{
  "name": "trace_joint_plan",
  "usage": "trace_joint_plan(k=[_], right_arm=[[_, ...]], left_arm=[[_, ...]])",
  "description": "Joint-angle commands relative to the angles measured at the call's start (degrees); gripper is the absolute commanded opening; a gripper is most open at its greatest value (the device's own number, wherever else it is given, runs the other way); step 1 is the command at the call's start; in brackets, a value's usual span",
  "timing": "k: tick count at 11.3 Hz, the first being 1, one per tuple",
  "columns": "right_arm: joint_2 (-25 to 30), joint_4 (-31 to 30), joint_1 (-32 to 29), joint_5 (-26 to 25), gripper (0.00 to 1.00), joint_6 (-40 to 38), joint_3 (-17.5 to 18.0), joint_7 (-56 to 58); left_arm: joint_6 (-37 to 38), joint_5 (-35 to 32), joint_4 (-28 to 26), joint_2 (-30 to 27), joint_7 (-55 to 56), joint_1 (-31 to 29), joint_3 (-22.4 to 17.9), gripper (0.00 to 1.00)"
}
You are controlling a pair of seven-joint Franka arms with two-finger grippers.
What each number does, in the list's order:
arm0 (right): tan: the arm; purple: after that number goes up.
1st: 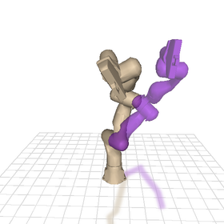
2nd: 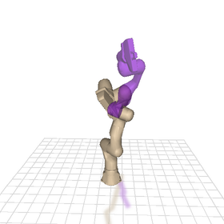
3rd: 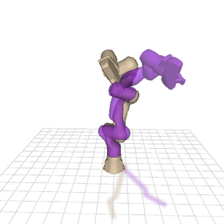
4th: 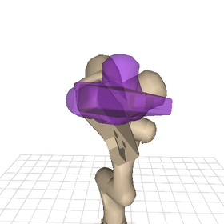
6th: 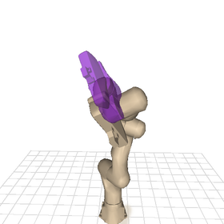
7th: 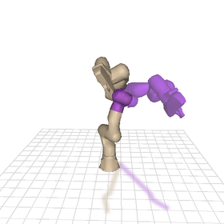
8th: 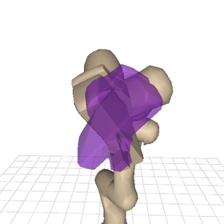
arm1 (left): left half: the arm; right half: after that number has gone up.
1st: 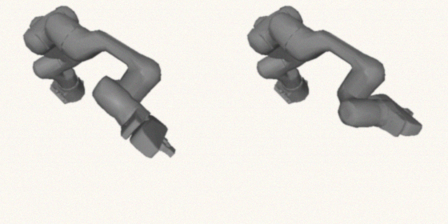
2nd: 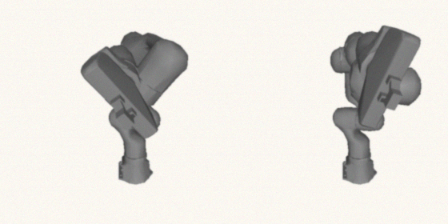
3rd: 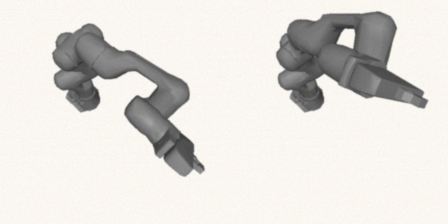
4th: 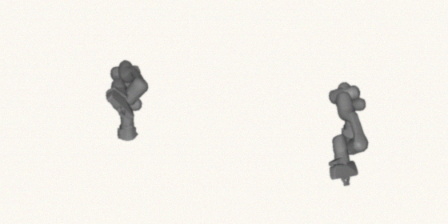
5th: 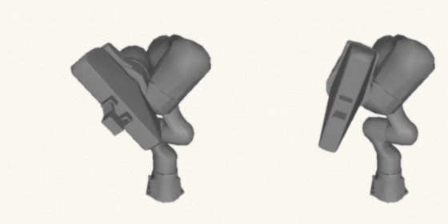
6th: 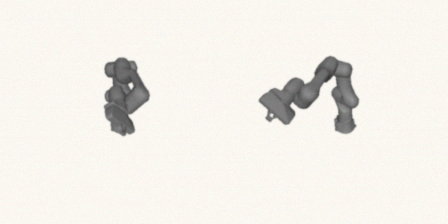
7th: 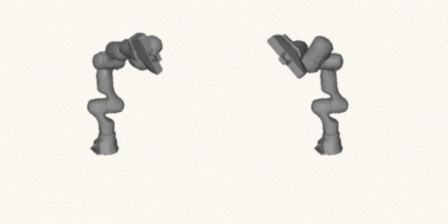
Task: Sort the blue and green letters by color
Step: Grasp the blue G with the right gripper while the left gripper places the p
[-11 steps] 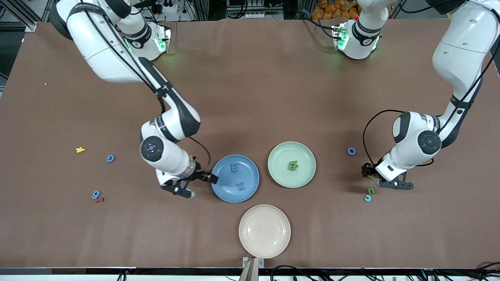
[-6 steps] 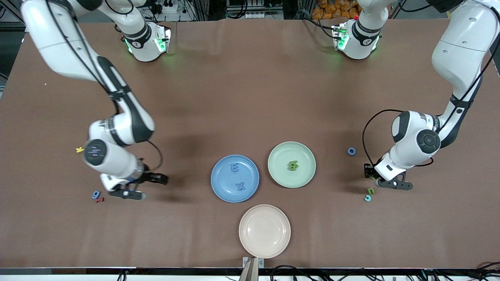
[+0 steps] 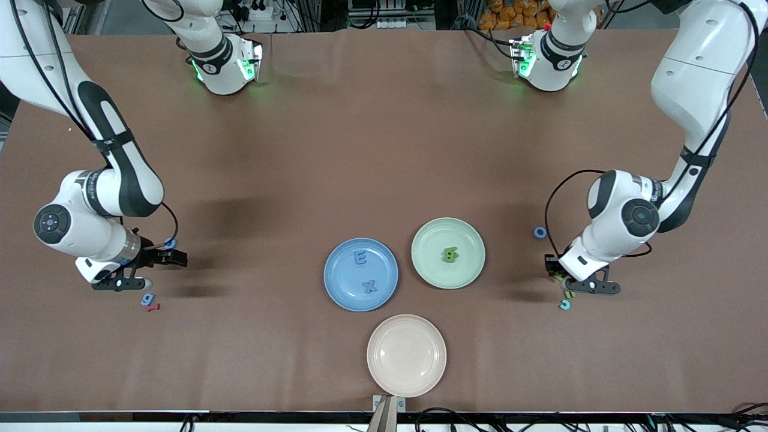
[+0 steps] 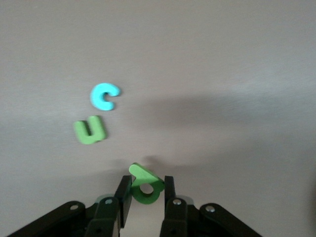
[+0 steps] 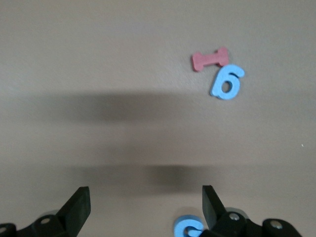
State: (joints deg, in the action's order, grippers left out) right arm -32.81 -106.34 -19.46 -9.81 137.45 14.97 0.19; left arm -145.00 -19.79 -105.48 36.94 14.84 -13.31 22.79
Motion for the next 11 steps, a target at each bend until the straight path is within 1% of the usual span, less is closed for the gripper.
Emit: trace_joint_plan(k=[1, 2, 4, 6, 8, 10, 11], right_arm=[[2.23, -5.35, -2.77, -2.94, 1.0, 1.95, 1.12, 1.48], [2.32, -6.06, -2.86, -3.03, 1.0, 2.73, 1.03, 1.48], [2.23, -8.08, -3.82, -3.03, 1.0, 5.1, 1.03, 1.57], [2.14, -9.4, -4.96, -3.03, 1.0, 5.46, 1.12, 2.18], [1.88, -9.93, -5.85, -3.03, 1.0, 5.64, 1.12, 2.8], [1.96, -10.55, -5.85, -3.03, 1.0, 5.64, 1.12, 2.8], [1.96, -10.55, -5.85, -3.03, 1.0, 5.64, 1.12, 2.8]], left_arm=[[5.06, 3.08, 3.17, -1.35, 9.83, 7.92, -0.73, 0.0], [6.38, 3.62, 4.74, -1.26, 12.73, 11.34, -2.47, 0.0], [7.27, 5.2, 5.89, -1.0, 19.58, 17.33, -4.24, 0.0], [7.27, 5.38, 7.04, -0.38, 27.05, 22.6, -5.83, 0.0], [7.27, 5.47, 7.31, -0.03, 32.42, 25.25, -5.83, 0.0], [7.27, 6.86, 7.31, -0.38, 35.69, 25.79, -5.83, 0.0], [7.27, 6.52, 7.22, -0.55, 35.35, 25.7, -5.83, 0.88]])
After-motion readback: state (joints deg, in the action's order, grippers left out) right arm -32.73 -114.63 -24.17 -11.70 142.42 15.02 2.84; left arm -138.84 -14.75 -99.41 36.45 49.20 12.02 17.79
